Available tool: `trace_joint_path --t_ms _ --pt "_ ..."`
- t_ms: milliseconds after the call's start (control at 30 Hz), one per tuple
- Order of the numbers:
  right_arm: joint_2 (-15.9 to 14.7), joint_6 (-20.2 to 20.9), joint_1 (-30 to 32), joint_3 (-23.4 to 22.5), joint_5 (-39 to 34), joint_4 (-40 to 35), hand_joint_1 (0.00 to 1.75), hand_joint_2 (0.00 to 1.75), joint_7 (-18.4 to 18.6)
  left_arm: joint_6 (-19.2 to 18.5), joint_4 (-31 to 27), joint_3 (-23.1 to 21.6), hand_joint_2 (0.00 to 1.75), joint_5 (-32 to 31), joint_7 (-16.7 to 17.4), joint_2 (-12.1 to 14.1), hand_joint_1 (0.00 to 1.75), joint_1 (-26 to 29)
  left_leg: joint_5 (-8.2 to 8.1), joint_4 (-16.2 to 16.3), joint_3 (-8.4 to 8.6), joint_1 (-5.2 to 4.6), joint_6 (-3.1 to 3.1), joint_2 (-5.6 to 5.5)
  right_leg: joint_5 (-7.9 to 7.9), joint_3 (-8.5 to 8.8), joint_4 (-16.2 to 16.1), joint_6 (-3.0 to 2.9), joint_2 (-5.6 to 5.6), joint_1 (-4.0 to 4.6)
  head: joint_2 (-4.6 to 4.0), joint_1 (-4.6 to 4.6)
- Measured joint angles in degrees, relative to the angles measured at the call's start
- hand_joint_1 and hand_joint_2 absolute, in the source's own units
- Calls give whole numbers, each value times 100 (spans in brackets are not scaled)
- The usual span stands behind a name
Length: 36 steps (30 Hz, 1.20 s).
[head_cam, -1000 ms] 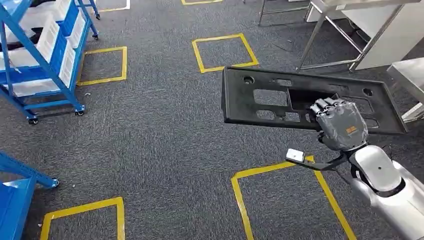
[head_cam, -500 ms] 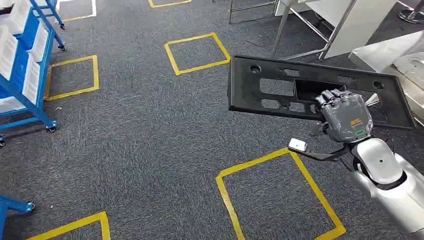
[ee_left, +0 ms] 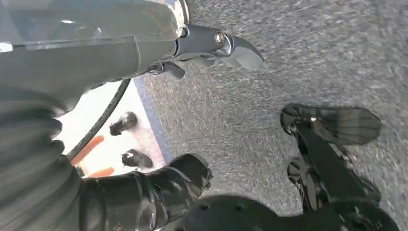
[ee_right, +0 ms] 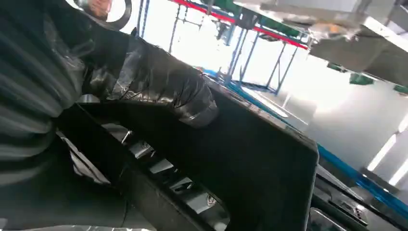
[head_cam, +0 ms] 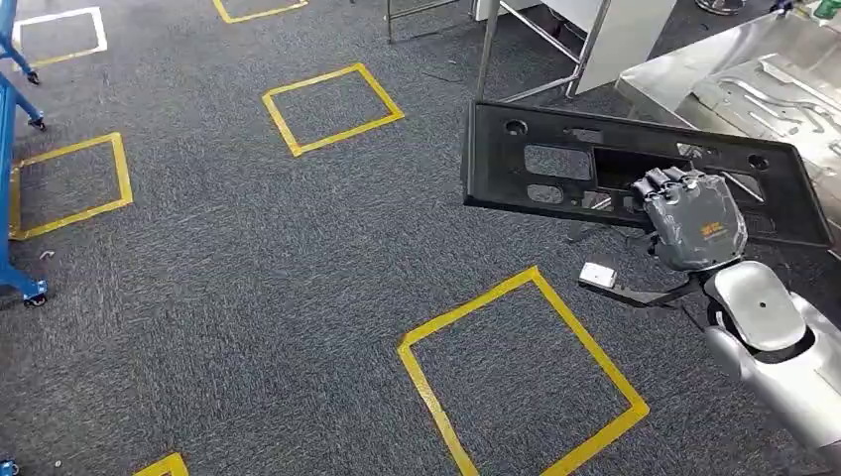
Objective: Take the parts from the cabinet and place them on the table.
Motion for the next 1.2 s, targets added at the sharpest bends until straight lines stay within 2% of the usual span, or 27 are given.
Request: trace_joint_path --t_ms 100,133,167,200,267,300,333,400,433,467,500,567,600,633,667,733,767,800,833,900,933,967,1033,1100,1133,1167,1200 --pt "-9 -2 0 0 -2 7 175 175 -4 0 2 -2 175 0 -2 -13 0 -44 -52 19 47 23 -80 113 -7 -16 1 -117 150 6 0 -2" --pt "-22 -7 -1 0 -2 4 175 175 -2 0 2 -4 175 0 -4 -13 0 -40 -155 139 15 57 -115 -94 0 2 -14 -157 187 -3 0 -2" --pt "-33 -11 -25 0 -7 7 175 175 -2 0 2 -4 175 -2 -11 -17 0 -28 -347 434 -135 60 -111 -284 -1 3 -14 -195 223 5 0 -4" --pt "-33 -15 -30 0 -13 7 175 175 0 0 2 -7 175 -9 -15 -20 0 -23 -566 867 -350 61 -105 -367 -1 -1 -13 -219 270 20 0 -2" --pt "-33 -18 -15 0 -33 9 175 175 -2 0 2 -11 175 -13 -17 -20 0 -17 -860 1712 -799 46 -83 -415 -10 -1 -8 -246 359 68 0 -4" --pt "-33 -17 -16 0 -48 11 175 175 -2 2 2 -13 175 -13 -20 -20 0 -17 -817 1875 -916 38 -50 -423 -14 2 -1 -254 427 93 0 -2" --pt "-33 -17 -17 0 -61 11 175 175 -2 2 2 -13 175 -13 -20 -20 0 -6 -647 1739 -885 20 -6 -427 -20 10 2 -263 486 112 0 -2" --pt "-33 -17 -17 0 -79 11 175 175 -2 2 2 -15 175 -13 -20 -20 0 6 -53 800 -515 -45 130 -542 -24 26 3 -270 624 137 0 -2" --pt "-33 -18 -16 0 -79 11 175 175 -2 2 2 -15 175 -13 -22 -11 0 11 166 320 -326 -77 213 -780 -24 24 2 -270 671 119 0 -2" --pt "-28 -17 -18 0 -79 17 175 175 -2 4 2 -15 175 -13 -22 2 0 20 91 189 -224 -46 272 -905 -20 11 -6 -262 723 135 0 -2" --pt "-24 -17 -11 0 -79 26 175 175 -2 -2 2 -15 175 -13 -24 7 0 12 120 99 -203 -72 235 -872 -14 0 -4 -248 773 104 0 -4" --pt "-26 -20 6 0 -79 31 175 175 -2 0 2 -17 175 -15 -26 7 0 -13 121 81 -176 -94 249 -775 21 -5 -52 -171 886 50 2 -7" --pt "-56 -22 3 -2 -81 28 175 175 -2 2 2 -22 175 -13 -28 2 0 -24 168 -41 -120 -75 269 -700 51 12 -109 -120 957 79 0 -2" --pt "-79 -28 31 -6 -94 31 175 175 -2 -9 2 -22 175 -11 -31 -4 0 -24 239 -193 -42 -43 257 -606 -1 14 -41 -131 724 66 0 0" --pt "-114 -42 9 -20 -101 33 175 175 19 -22 2 -22 175 -54 -31 -36 0 -12 255 -256 -6 -44 281 -552 -156 -80 128 -112 471 103 0 4" --pt "-111 -85 98 -85 -98 6 175 175 125 123 2 -68 175 -175 -9 -220 0 -7 252 -260 2 -40 287 -443 -545 -446 874 -48 308 59 0 2" --pt "-107 -77 201 -129 -81 -24 175 175 177 324 7 -103 175 -197 19 -421 0 -21 237 -256 4 -40 287 -386 -672 -624 1238 -10 275 16 0 0" --pt "-107 -66 292 -155 -76 -57 175 175 205 480 9 -131 175 -212 50 -547 0 -36 221 -245 5 -40 283 -337 -674 -718 1410 32 262 -16 0 -2" --pt "-107 -50 351 -170 -79 -89 175 175 223 581 15 -155 175 -217 85 -715 0 -54 199 -221 5 -34 263 -282 -558 -690 1338 77 244 -45 0 4" --pt "-116 -20 352 -223 -118 -114 175 175 214 651 35 -168 175 -116 125 -868 0 -74 108 -113 5 14 200 -158 -63 -261 510 163 149 -89 0 4" --pt "-118 -7 349 -265 -131 -116 175 175 203 645 39 -166 175 -92 127 -909 0 -79 48 -35 5 31 151 -105 111 -10 39 201 6 -98 0 2" --pt "-105 19 329 -306 -155 -109 175 175 171 549 37 -166 175 -57 125 -896 0 -79 4 -6 -1 8 95 -51 -33 -4 39 175 -106 -30 0 2" --pt "-157 59 246 -321 -190 -87 175 175 98 275 35 -164 175 -4 125 -767 0 -70 -59 50 17 -23 22 26 -6 -25 16 35 12 -20 -2 -7" --pt "-177 57 208 -337 -203 -61 175 175 74 192 28 -164 175 0 122 -658 0 -75 -78 36 67 -23 -15 127 -21 -44 46 -27 111 -23 0 -4" --pt "-195 57 194 -345 -203 -61 175 175 59 181 28 -164 175 0 122 -638 0 -78 -121 62 51 -6 -53 109 -12 -32 29 -67 155 -36 0 -9" --pt "-210 55 181 -354 -201 -61 175 175 59 177 28 -164 175 0 122 -612 0 -78 -277 251 -6 23 -81 -150 -9 -25 26 -117 191 -40 0 -4" --pt "-216 55 153 -358 -203 -61 175 175 57 173 28 -164 175 0 122 -612 0 -68 -486 595 -167 30 -84 -293 -7 -27 26 -142 218 -36 0 -4"
